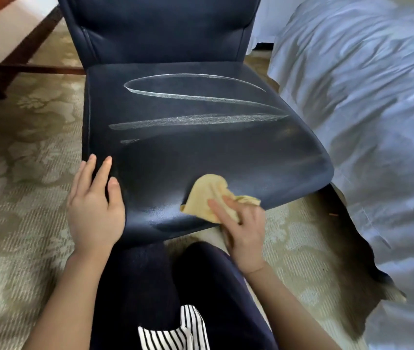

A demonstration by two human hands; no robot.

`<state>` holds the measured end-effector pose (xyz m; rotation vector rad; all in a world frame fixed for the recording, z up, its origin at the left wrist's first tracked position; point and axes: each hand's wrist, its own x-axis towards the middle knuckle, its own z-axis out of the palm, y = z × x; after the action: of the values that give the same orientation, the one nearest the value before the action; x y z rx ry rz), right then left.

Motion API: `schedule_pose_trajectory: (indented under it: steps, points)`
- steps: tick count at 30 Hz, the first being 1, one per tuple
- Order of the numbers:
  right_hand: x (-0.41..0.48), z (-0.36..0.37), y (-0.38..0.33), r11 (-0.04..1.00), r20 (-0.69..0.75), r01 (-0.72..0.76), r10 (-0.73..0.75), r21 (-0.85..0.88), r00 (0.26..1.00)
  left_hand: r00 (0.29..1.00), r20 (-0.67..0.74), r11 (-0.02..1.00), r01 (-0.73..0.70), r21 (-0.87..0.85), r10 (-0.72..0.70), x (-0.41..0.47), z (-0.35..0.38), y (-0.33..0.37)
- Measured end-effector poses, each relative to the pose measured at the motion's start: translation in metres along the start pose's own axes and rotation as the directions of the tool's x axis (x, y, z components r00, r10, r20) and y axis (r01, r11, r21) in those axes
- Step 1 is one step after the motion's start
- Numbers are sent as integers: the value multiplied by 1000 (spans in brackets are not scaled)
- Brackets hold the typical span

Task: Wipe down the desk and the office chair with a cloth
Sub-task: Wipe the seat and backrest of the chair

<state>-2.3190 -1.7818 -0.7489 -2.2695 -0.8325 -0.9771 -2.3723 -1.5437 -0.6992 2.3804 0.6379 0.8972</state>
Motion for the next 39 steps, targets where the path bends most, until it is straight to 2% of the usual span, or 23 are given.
schedule_pose_trajectory:
  steps: [3, 5, 8, 12, 15, 16, 17, 18, 20, 25, 29, 31, 35, 39]
  points:
    - [-1, -11, 41, 969, -54, -236, 233, -67, 971, 1000, -2, 1000, 10, 0, -10, -1, 2, -1]
    - [5, -19, 65, 931, -120, -349, 336, -108, 934, 1000, -3, 1000, 13, -7, -13, -2, 3, 0]
    - [20, -28, 95, 860, -234, -503, 475, -81, 849, 1000, 0, 1000, 23, -13, -23, -2, 3, 0]
    - [41, -30, 118, 653, -368, -757, 710, 24, 601, 1000, 6, 1000, 14, -7, -14, -1, 2, 2]
    - [57, -34, 132, 440, -385, -874, 858, 207, 341, 1000, 13, 1000, 12, -12, -12, -1, 2, 4]
    - [59, -34, 133, 380, -375, -893, 885, 243, 275, 1000, 14, 1000, 12, -10, -12, -1, 1, 4]
    - [59, -33, 132, 344, -368, -903, 899, 257, 238, 1000, 13, 1000, 13, -5, -13, -1, 1, 5]
    - [59, -32, 125, 335, -362, -907, 903, 255, 232, 1000, 10, 1000, 16, 0, -16, -1, 1, 4]
    - [55, -29, 102, 396, -355, -890, 884, 227, 303, 1000, 9, 1000, 26, 8, -26, -1, 1, 4]
    - [30, -17, 26, 623, -262, -765, 775, 163, 576, 999, 22, 999, 37, 12, -37, 0, 3, 4]
    - [14, -7, -29, 825, -102, -551, 563, 122, 820, 998, 50, 999, 43, -15, -42, 0, 6, 3]
    - [16, -4, -48, 907, -3, -411, 413, 92, 911, 998, 63, 999, 30, -32, -28, 1, 6, 2]
    - [45, 0, -56, 978, 144, -192, 179, 84, 973, 995, 99, 999, 21, -25, -18, 2, 7, -5]
    - [97, 14, -49, 984, 317, -72, 17, 163, 948, 992, 129, 1000, 18, -9, -17, 5, 6, -9]
